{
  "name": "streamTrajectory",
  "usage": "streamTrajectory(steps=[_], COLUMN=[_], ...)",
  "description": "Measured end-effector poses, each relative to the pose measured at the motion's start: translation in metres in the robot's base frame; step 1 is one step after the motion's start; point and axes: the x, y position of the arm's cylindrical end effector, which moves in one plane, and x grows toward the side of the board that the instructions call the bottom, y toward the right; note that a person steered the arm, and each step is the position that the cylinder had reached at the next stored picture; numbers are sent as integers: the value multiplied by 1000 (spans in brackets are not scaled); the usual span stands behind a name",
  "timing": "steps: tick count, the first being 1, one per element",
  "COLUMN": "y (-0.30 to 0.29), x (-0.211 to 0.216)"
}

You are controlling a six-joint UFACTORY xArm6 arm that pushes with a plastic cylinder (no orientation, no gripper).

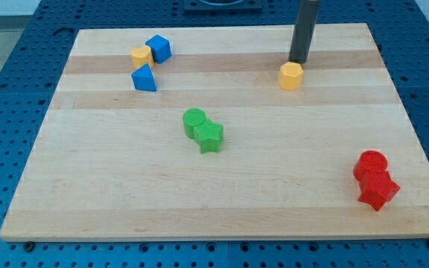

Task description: Slide the yellow hexagon towards the bottom center

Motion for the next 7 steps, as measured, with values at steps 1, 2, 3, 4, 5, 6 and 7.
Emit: streamTrajectory(steps=[1,2,3,4,5,6,7], y=[0,-4,-12,-23,-36,-52,-69], x=[4,17,28,42,61,87,120])
